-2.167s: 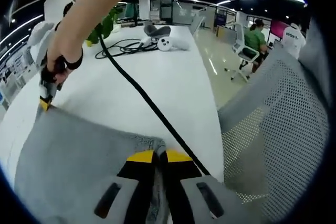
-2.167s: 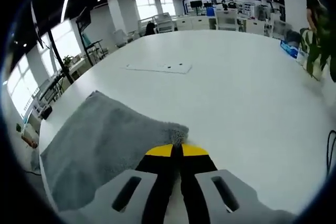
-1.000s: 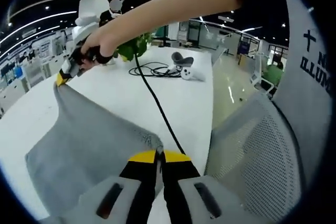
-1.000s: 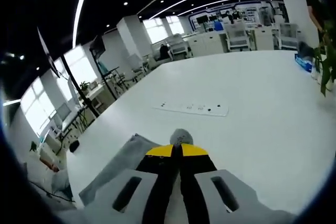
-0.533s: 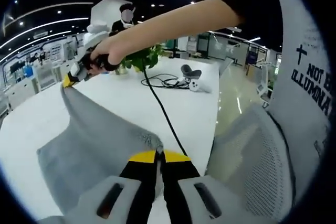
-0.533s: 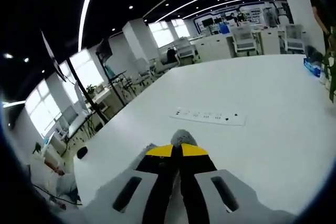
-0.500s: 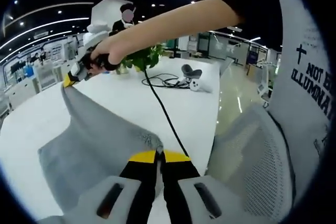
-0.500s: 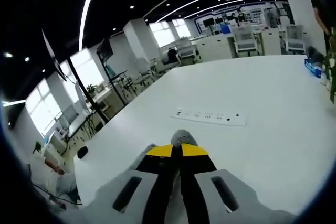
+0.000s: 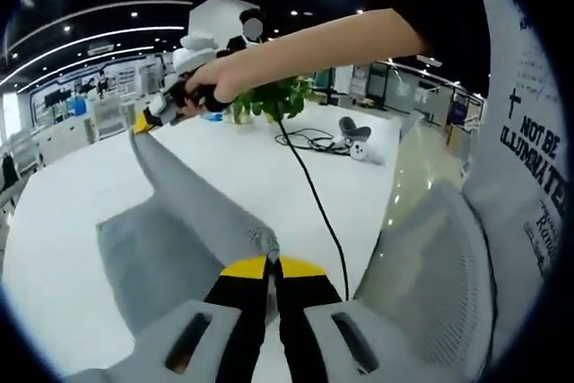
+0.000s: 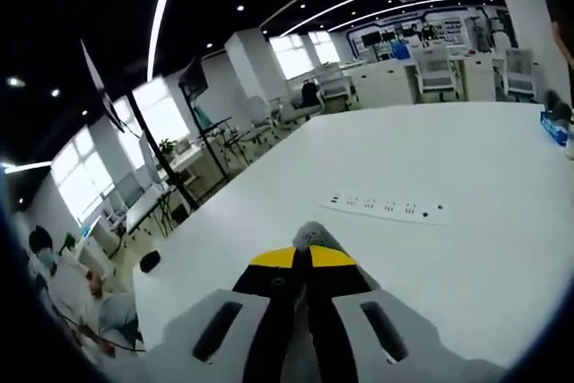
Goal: Fold the towel on the table until its edges align and the towel forms a compact rectangular stack.
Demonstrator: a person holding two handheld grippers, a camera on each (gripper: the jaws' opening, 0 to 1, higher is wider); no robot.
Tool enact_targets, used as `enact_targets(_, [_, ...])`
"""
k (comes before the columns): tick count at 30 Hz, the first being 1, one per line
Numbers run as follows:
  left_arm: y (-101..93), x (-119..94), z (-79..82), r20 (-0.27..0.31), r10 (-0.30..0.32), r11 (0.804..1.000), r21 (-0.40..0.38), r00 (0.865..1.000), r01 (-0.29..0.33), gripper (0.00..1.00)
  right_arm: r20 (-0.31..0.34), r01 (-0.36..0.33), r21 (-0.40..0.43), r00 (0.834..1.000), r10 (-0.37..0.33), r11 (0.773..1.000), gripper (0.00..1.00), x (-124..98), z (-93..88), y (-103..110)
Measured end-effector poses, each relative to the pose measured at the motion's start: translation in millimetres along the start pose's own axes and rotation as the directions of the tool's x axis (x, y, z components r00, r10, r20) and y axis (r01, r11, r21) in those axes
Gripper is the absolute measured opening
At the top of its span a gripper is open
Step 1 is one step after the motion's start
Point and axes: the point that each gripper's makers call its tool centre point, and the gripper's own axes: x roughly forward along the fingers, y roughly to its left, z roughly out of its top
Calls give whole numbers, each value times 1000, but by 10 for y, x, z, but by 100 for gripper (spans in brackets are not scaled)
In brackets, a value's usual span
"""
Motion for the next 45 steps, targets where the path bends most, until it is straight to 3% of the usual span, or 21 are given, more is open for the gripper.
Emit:
enact_targets(15, [220,-239,-230,-16,81,994,-67,997,-82,3,-22,-31,-19,999,31,999,1,285,-52,250])
enact_targets(21, [300,-296,-344,-27,101,986,-128,994,-104,3,-35,-30,-21,999,30,999,1,349,-131,349])
enact_targets(29, [431,-370,-514,-49,156,977,-142,987,-161,2,-68,-20,-16,997,19,1000,1,564,-256,378])
enact_targets(36, [520,-401,-639,-42,169,956,-237,985,-174,2,-102,-5,-15,995,4,1000,1,791,-384,409])
enact_targets(39, [580,-409,-739,-42,177,942,-281,983,-181,2,-130,11,-53,991,-17,999,1,878,-467,394])
enact_targets(45, [661,-447,-877,-37,184,920,-346,982,-186,2,-151,25,-24,988,-28,999,1,1021,-601,404])
